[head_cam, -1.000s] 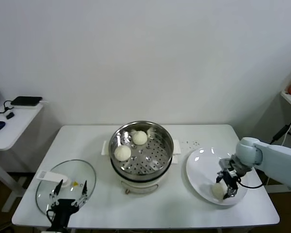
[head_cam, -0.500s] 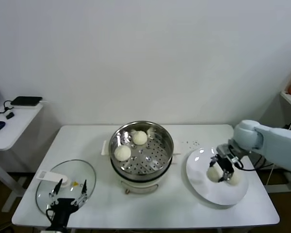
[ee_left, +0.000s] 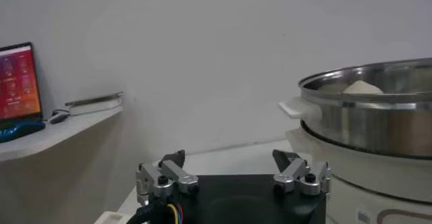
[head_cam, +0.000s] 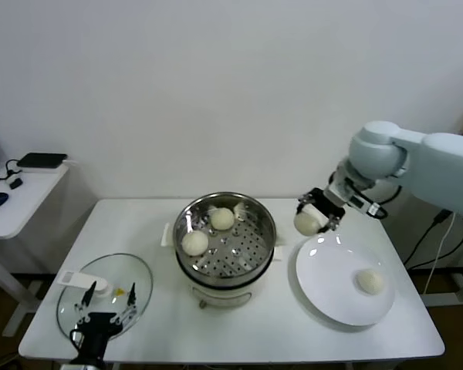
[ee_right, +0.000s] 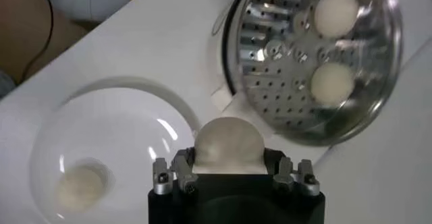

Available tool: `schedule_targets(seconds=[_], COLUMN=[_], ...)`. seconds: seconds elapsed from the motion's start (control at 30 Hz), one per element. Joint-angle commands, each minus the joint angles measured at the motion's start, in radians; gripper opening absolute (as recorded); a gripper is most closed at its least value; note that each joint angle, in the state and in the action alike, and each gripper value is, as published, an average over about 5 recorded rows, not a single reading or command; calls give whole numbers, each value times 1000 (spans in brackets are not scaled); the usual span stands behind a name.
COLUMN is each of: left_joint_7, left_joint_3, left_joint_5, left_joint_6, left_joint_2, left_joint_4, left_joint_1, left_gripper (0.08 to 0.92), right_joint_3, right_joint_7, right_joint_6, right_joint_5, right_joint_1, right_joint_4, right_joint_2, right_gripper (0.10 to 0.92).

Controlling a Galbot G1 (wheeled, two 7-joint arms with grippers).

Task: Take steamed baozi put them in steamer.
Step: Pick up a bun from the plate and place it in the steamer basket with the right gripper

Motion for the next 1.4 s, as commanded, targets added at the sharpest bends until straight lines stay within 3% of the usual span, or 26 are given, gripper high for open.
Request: schedule_targets(seconds=[0.03, 0.57, 1.4], left_joint_7=[1, 3, 1], left_joint_3=[-1, -13, -4], left_joint_5=[1, -5, -1], left_joint_6=[4, 19, 22], left_joint_2=[-1, 3, 0], left_joint_4=[-10, -21, 6], left_joint_1=[5, -8, -25], left_gripper=[823, 823, 823], right_joint_3=[90, 163, 157], right_joint_7=[-3, -8, -8], right_joint_6=[129, 208, 210], right_joint_5=[-113, -400, -454], right_joint_1=[36, -219, -357], right_joint_4=[40, -68, -90], right_joint_2=[199, 465, 533], right_gripper=[671, 670, 678])
